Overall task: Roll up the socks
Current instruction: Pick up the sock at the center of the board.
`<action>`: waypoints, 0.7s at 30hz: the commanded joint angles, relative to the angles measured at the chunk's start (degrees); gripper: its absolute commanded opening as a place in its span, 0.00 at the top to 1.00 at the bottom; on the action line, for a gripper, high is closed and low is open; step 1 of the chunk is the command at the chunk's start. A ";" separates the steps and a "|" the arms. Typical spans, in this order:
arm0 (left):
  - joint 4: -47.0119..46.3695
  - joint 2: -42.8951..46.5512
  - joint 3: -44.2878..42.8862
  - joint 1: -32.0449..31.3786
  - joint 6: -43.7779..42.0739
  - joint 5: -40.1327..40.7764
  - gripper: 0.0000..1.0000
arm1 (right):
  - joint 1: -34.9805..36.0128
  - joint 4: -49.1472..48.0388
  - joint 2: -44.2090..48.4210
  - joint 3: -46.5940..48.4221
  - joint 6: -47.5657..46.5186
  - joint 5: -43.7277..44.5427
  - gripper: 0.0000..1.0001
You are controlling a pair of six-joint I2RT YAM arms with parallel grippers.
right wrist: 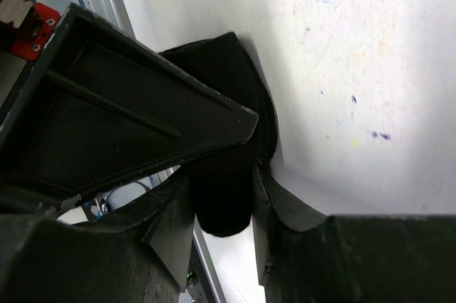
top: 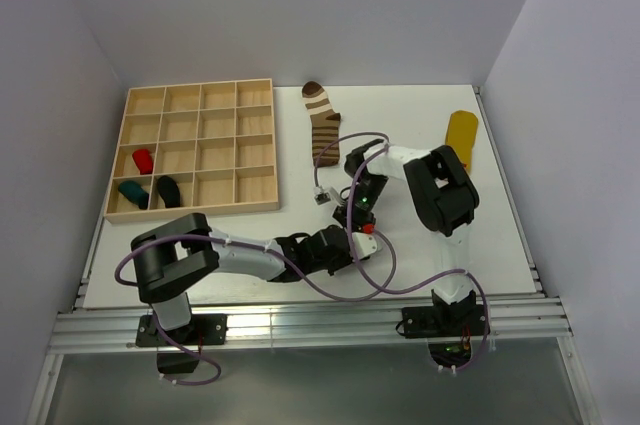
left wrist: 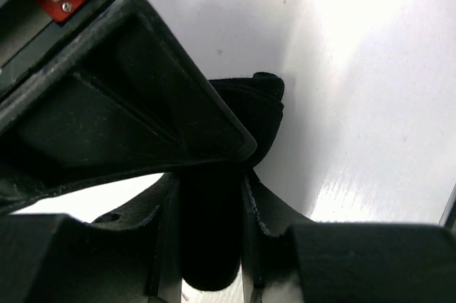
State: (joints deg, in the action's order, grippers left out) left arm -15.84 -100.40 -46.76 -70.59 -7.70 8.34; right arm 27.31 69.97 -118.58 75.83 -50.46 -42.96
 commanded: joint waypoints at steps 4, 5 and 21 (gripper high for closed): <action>3.09 -2.00 1.41 0.54 5.07 -5.70 1.00 | -6.82 3.67 5.11 4.06 -5.44 0.69 0.59; 2.83 -1.64 1.59 0.71 5.33 -6.05 1.00 | -7.79 4.46 5.90 4.41 -5.79 0.25 0.59; 1.07 2.66 2.46 5.62 11.57 -7.81 1.00 | -17.90 9.75 10.30 7.75 -7.30 -0.81 0.55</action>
State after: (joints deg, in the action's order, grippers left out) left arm -19.49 -99.90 -45.50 -66.78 -0.03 2.98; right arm 10.26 75.90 -110.89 81.56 -58.37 -44.16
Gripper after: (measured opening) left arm 0.331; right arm 0.449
